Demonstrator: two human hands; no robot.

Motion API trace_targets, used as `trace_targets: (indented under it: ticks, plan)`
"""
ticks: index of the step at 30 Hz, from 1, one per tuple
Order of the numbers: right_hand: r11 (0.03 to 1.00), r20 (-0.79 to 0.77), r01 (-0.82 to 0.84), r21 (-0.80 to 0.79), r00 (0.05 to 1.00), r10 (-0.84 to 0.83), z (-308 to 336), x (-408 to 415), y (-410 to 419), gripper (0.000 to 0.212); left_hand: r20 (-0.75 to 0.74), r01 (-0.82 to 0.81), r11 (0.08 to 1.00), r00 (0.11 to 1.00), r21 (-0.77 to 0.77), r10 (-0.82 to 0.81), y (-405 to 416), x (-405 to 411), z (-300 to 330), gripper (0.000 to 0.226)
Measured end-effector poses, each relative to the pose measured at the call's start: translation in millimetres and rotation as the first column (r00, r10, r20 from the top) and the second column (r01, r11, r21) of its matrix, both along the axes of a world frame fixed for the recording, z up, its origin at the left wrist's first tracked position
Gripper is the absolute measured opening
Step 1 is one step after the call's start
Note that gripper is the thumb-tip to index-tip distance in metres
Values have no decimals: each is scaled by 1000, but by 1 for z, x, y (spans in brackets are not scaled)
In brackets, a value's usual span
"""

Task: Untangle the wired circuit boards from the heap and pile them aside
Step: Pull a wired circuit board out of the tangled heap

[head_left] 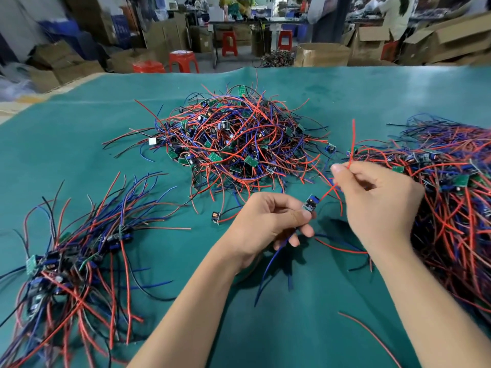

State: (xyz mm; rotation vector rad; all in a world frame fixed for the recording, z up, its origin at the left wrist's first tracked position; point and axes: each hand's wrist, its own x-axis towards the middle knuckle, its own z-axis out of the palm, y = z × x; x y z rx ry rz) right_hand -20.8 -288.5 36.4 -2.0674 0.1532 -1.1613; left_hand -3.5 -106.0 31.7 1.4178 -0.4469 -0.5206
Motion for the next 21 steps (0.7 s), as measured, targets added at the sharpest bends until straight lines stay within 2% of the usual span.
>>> trace_targets:
  ticks: [4, 7, 9, 10, 12, 14, 15, 17, 19, 21]
  plan:
    - [978, 55, 61, 202, 996, -73, 1, 4, -16, 22, 10, -3, 1000, 1000, -7, 3, 1, -1, 1, 19]
    - [920, 96, 144, 365, 977, -191, 7, 4, -28, 27, -25, -109, 991, 994, -77, 107, 4, 1, 3, 24]
    - [879, 86, 114, 463, 981, -173, 9, 3, -26, 32, -58, -198, 969, 980, -148, 191, 6, 5, 3, 28]
    - [881, 46, 70, 467, 994, -104, 8, 3, -19, 32, -72, -230, 957, 973, -179, 220, 7, 6, 4, 31]
    - [928, -98, -89, 363, 986, 133, 3, 2, 4, 25, -79, -254, 946, 967, -203, 243, 7, 8, 3, 34]
    - [923, -233, -307, 233, 904, 359, -1, -3, 28, 21, -54, -237, 953, 971, -189, 231, 6, 7, 3, 30]
    - [907, -267, -376, 191, 869, 417, -1, -5, 35, 22, -45, -225, 958, 974, -176, 221, 6, 6, 2, 26]
    - [883, -262, -429, 191, 844, 467, -1, -6, 38, 23, -38, -217, 968, 976, -129, 214, 7, 5, 2, 23]
    - [871, -217, -431, 234, 850, 479, 0, -6, 34, 22, -31, -216, 973, 976, -87, 214, 6, 6, 1, 30]
    - [888, -216, -419, 187, 865, 454, 1, -7, 33, 23, -28, -212, 975, 977, -64, 211, 6, 7, 0, 34]
